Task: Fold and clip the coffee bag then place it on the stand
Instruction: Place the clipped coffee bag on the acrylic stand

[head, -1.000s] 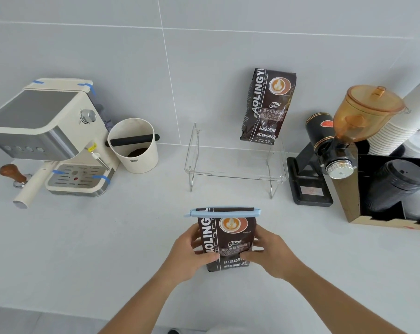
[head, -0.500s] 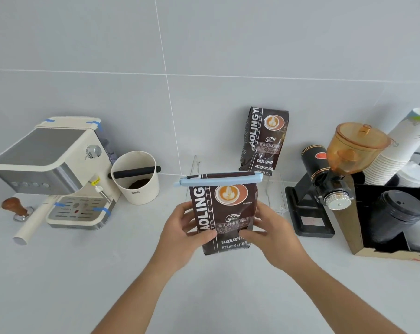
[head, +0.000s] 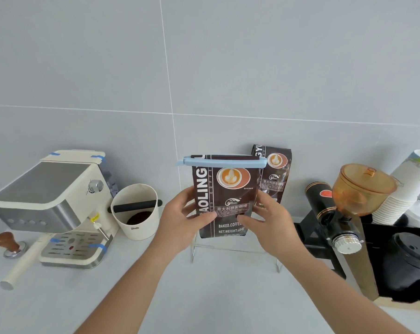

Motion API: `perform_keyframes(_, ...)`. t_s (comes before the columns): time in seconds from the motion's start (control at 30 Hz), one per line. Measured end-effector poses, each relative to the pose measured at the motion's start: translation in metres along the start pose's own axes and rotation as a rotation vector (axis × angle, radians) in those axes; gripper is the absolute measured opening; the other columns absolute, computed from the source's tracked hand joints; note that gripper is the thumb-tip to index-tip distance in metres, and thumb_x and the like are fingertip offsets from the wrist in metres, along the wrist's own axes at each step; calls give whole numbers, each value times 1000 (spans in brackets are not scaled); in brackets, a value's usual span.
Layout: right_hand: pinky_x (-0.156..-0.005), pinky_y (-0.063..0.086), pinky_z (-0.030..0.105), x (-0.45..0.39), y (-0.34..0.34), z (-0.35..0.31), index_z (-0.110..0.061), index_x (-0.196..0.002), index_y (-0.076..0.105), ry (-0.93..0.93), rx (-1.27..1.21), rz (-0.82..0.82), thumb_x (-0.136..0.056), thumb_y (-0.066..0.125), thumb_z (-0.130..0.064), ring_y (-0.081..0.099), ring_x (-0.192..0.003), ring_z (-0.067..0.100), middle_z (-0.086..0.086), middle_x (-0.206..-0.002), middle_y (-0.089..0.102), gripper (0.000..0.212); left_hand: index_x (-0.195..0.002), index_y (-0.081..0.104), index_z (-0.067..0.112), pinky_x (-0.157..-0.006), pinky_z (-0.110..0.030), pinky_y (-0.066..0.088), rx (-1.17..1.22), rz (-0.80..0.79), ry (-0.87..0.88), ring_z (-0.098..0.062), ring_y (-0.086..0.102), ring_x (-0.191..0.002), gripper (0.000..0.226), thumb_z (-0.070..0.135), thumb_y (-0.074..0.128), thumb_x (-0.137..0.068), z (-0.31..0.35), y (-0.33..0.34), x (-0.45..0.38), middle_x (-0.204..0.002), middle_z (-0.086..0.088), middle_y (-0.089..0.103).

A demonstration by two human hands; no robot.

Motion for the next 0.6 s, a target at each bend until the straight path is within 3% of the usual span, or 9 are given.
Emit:
perform_keyframes(0.17, -77, 58, 29, -31, 8, 2, -37, -122, 60, 10, 30, 25, -82, 72, -6, 63, -107, 14, -9, -116, 69, 52, -107, 64, 41, -70, -16, 56, -44, 58, -13, -4, 66, -104, 52, 13, 85, -69, -3, -4, -33, -118, 12, 67)
perform_keyframes(0.27, -65, 55, 15, -51, 13, 13, -35, -123, 60, 62, -7, 15, -83, 70, -4, 65, -106, 11, -14, -109, 74, 51, -115, 63, 30, -74, -18, 54, -59, 37, -37, -10, 65, -108, 52, 11, 83, -71, -11, -3, -55, -121, 8, 66)
perform_keyframes(0.43, -56, 51, 6, -80, 19, 28, -34, -123, 60, 107, 35, 36, -84, 68, -5, 64, -107, 4, -19, -107, 73, 48, -119, 61, 23, -75, -22, 54, -96, 34, -79, -12, 64, -107, 52, 12, 82, -72, -29, -1, -87, -121, 6, 66)
perform_keyframes(0.6, -77, 52, 21, -103, 23, 46, -32, -122, 59, 143, 96, 62, -84, 67, -6, 62, -113, 10, -14, -114, 71, 46, -122, 60, 20, -81, -28, 55, -114, 33, -109, -13, 64, -107, 54, 13, 82, -73, -49, 3, -113, -121, 4, 66)
Point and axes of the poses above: each hand's wrist, its own x-axis away from the middle knuckle, its own y-axis out of the palm, z = x × y, the point moved 5 cm from there along -x, towards the middle knuckle
